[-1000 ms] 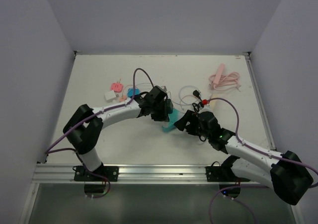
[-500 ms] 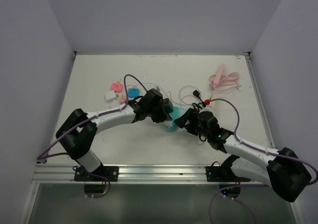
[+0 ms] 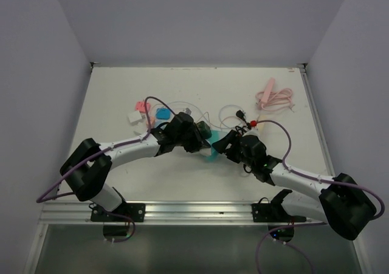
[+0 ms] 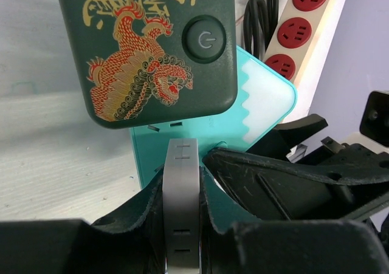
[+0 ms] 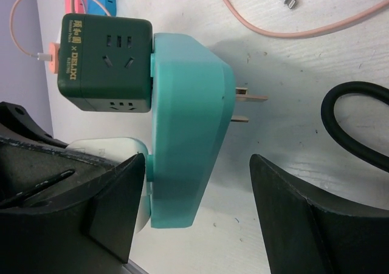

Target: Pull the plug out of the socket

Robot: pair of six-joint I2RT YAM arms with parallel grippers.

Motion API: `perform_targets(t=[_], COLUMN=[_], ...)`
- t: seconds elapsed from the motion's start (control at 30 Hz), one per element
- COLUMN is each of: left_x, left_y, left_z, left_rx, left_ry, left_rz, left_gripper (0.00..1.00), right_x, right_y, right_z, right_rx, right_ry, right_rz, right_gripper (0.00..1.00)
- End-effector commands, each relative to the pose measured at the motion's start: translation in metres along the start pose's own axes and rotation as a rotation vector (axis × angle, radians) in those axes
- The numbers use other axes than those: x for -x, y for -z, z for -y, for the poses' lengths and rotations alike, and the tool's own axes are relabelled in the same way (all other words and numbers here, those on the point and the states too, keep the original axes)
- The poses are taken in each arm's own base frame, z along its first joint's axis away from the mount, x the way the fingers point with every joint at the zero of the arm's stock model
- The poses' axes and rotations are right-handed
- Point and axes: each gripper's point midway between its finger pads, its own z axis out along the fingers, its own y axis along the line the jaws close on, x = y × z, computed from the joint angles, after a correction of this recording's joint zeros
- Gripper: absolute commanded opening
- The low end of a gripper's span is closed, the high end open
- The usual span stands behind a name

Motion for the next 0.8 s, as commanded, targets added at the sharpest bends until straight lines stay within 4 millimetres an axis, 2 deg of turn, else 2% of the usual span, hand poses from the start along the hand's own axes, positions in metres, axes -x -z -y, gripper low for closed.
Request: perform_targets(t=[0.0, 0.17, 0.27, 0.3, 0.33, 0.4, 0.43, 0.5, 0.53, 0.63, 0.7, 0.73, 0.77], left_x=[0.012, 0.015, 0.015, 0.015, 0.014, 0.013, 0.013, 0.013, 0.014, 0.017, 0.019, 0.018, 0.019], left_y=[0.020, 0.023, 0.025, 0.026, 0.026, 0.028, 0.031, 0.037, 0.040, 0.050, 0.056, 0.056, 0.059], left_z=[0.053, 0.057, 0.058, 0.059, 0.060, 0.057, 0.058, 0.057, 0.055, 0.057, 0.061, 0.054, 0.055], left_rx=[-0.209, -0.229, -0.235, -0.237, -0.240, -0.235, -0.238, -0.240, -0.231, -0.228, -0.244, -0.213, -0.218], left_ry=[0.006, 0.003, 0.000, 0.000, -0.001, 0.003, 0.006, 0.009, 0.008, 0.009, 0.011, 0.016, 0.017], left_rz=[0.053, 0.071, 0.073, 0.073, 0.070, 0.069, 0.069, 0.078, 0.081, 0.105, 0.120, 0.116, 0.120], left_gripper=[0.00, 0.00, 0.00, 0.00, 0.00, 0.00, 0.00, 0.00, 0.00, 0.00, 0.00, 0.00, 0.00], right_x=[0.019, 0.016, 0.018, 0.020, 0.023, 0.025, 0.028, 0.033, 0.038, 0.052, 0.058, 0.068, 0.070], right_y=[-0.008, -0.012, -0.011, -0.010, -0.008, -0.006, -0.005, 0.001, 0.004, 0.016, 0.023, 0.026, 0.028], right_z=[-0.019, -0.028, -0.029, -0.029, -0.032, -0.032, -0.036, -0.040, -0.048, -0.057, -0.056, -0.058, -0.050], right_rx=[0.046, 0.079, 0.084, 0.081, 0.088, 0.081, 0.088, 0.091, 0.105, 0.110, 0.083, 0.067, 0.024], right_ry=[-0.024, -0.010, 0.006, 0.013, 0.020, 0.049, 0.062, 0.111, 0.128, 0.217, 0.258, 0.295, 0.318], right_rz=[0.071, 0.047, 0.057, 0.068, 0.079, 0.081, 0.088, 0.095, 0.106, 0.141, 0.155, 0.188, 0.189], right_gripper=[0.73, 0.66, 0.53, 0.47, 0.36, 0.25, 0.16, 0.07, 0.00, 0.00, 0.00, 0.00, 0.00])
